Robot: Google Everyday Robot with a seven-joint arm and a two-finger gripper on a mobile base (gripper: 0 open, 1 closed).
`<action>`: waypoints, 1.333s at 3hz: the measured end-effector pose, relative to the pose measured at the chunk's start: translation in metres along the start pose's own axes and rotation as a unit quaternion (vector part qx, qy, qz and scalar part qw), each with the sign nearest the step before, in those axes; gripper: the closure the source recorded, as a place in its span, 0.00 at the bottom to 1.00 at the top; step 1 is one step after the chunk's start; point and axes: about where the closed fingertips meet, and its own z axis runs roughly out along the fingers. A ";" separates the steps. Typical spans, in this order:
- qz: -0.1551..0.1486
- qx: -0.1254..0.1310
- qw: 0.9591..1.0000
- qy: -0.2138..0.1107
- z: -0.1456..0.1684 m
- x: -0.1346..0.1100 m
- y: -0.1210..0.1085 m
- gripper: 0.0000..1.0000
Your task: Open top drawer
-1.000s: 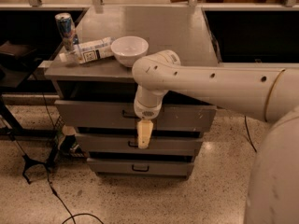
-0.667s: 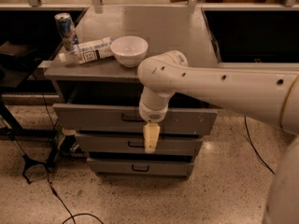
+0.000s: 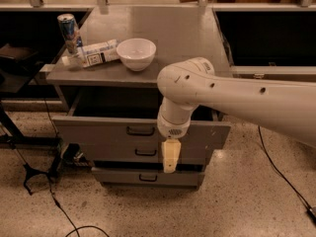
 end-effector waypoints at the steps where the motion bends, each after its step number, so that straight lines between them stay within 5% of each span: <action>1: 0.039 0.047 0.998 -0.026 -0.024 -0.001 -0.006 0.00; 3: 0.079 0.086 0.991 -0.059 -0.032 -0.019 -0.039 0.00; 4: 0.083 0.064 0.993 -0.052 -0.009 -0.024 -0.048 0.00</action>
Offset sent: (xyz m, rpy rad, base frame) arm 0.0404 0.0130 0.0579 0.1902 -0.1844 -0.2248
